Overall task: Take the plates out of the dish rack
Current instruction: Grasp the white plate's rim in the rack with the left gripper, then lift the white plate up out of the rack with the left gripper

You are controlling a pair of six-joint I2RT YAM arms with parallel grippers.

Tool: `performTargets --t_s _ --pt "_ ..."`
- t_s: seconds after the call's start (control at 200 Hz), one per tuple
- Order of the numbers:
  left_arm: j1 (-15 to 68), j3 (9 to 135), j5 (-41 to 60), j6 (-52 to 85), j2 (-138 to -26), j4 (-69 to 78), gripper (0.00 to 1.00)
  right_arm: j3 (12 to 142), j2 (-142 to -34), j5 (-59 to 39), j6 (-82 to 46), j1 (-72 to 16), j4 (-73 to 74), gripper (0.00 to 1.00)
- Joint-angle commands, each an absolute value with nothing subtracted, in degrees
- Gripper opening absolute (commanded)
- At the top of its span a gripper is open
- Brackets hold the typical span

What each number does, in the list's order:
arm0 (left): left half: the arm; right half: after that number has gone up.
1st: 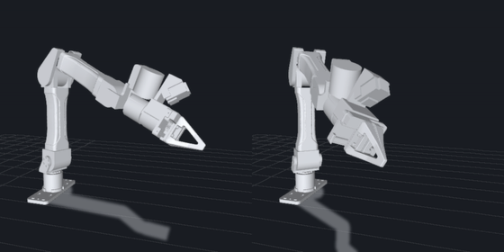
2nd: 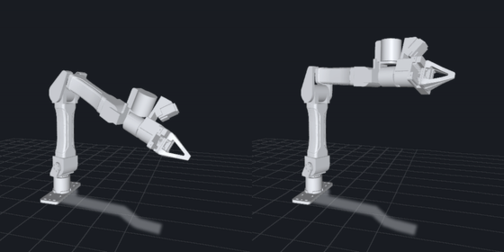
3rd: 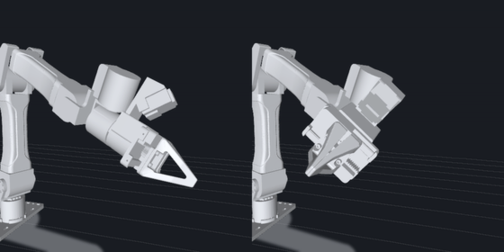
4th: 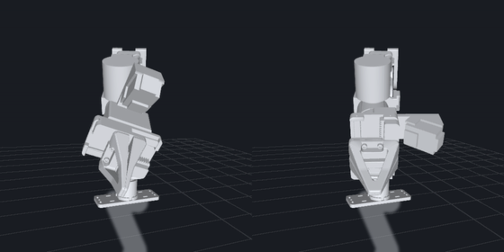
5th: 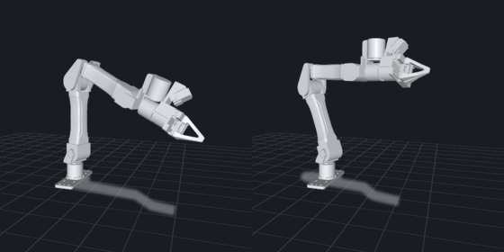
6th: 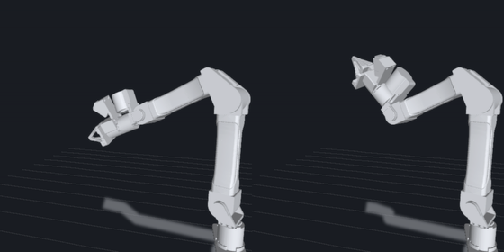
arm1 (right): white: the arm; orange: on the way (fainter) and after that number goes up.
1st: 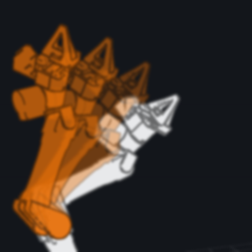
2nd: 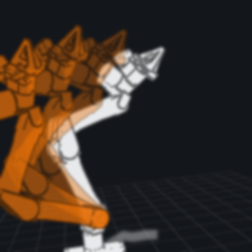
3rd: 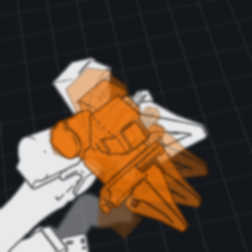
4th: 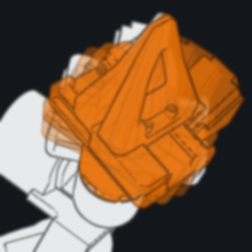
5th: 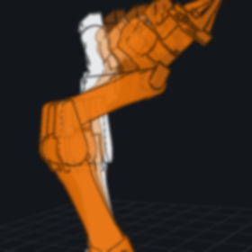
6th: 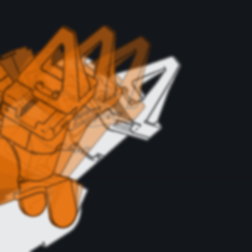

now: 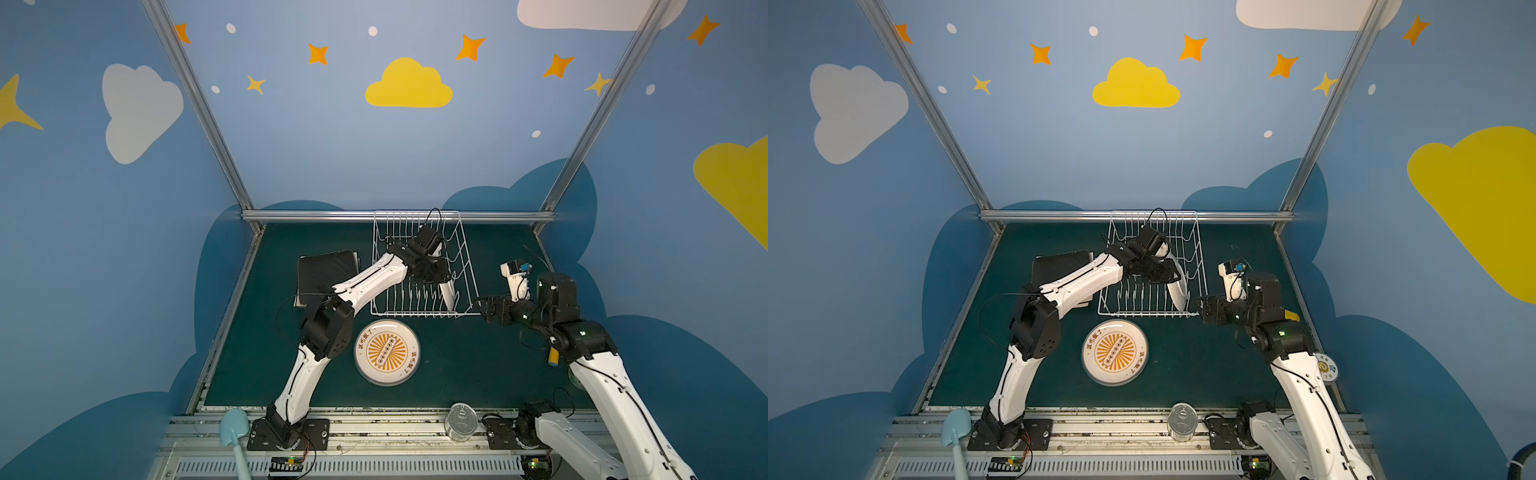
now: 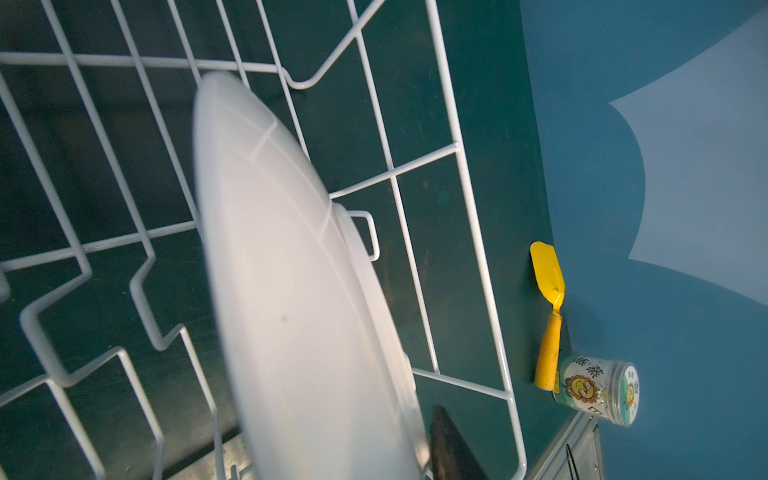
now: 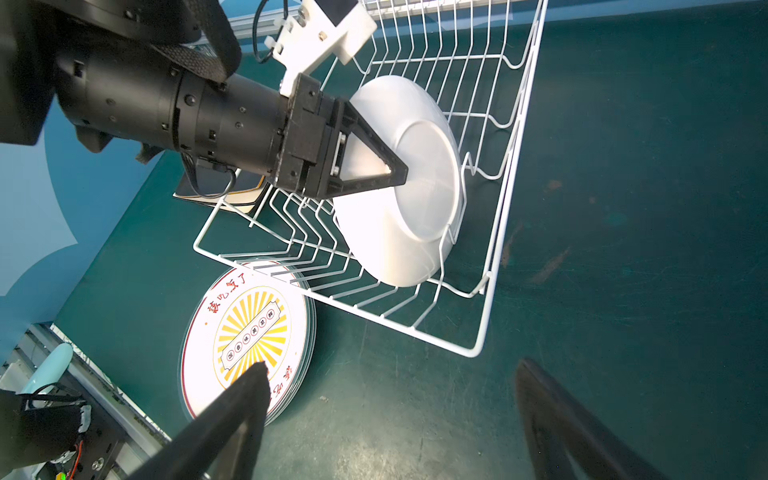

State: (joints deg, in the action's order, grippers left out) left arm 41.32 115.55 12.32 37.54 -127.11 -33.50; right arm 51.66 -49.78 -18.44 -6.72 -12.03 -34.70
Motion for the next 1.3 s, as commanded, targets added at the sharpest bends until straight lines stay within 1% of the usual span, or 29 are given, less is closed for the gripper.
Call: performTargets --t_s 0.0,0.035,0.155,0.215,0.245,0.38,0.461,0.641,0.821,1.001,1.292 --pt "41.4 115.7 13.0 37.8 -127.7 -33.6 0.33 52.8 -49.0 -17.8 -6.9 -11.7 -34.7 0.91" --pt "41.4 115.6 14.6 38.1 -127.6 -33.3 0.31 52.7 -49.0 -17.7 -6.9 -11.7 -34.6 0.91" --pt "41.4 115.0 14.9 38.6 -127.2 -32.4 0.3 52.6 -49.0 -17.4 -7.0 -11.7 -34.5 0.91" --pt "41.4 114.5 15.1 38.9 -127.0 -32.1 0.22 52.6 -49.0 -17.4 -7.1 -11.6 -34.4 0.91" --pt "41.4 114.5 15.0 39.0 -127.0 -32.3 0.2 52.6 -49.0 -17.4 -7.1 -11.7 -34.5 0.91" --pt "41.4 114.2 14.9 39.2 -126.4 -32.9 0.19 52.6 -49.0 -17.2 -7.1 -11.6 -34.4 0.91" --pt "41.4 113.6 15.4 39.7 -126.0 -32.4 0.17 52.7 -48.9 -17.1 -7.1 -11.6 -34.5 0.91" --pt "41.1 112.8 16.8 41.7 -124.9 -31.1 0.03 52.8 -49.1 -17.0 -7.1 -11.6 -34.6 0.91" --pt "40.6 111.5 18.2 43.7 -123.0 -29.3 0.03 52.8 -49.0 -17.0 -7.1 -11.6 -34.4 0.91" --pt "40.3 109.7 21.6 46.0 -120.4 -24.3 0.03 53.0 -49.2 -17.1 -7.5 -11.6 -34.3 0.91" --pt "40.0 109.6 22.7 45.8 -115.6 -23.3 0.03 54.8 -50.5 -16.0 -9.5 -11.5 -35.1 0.91"
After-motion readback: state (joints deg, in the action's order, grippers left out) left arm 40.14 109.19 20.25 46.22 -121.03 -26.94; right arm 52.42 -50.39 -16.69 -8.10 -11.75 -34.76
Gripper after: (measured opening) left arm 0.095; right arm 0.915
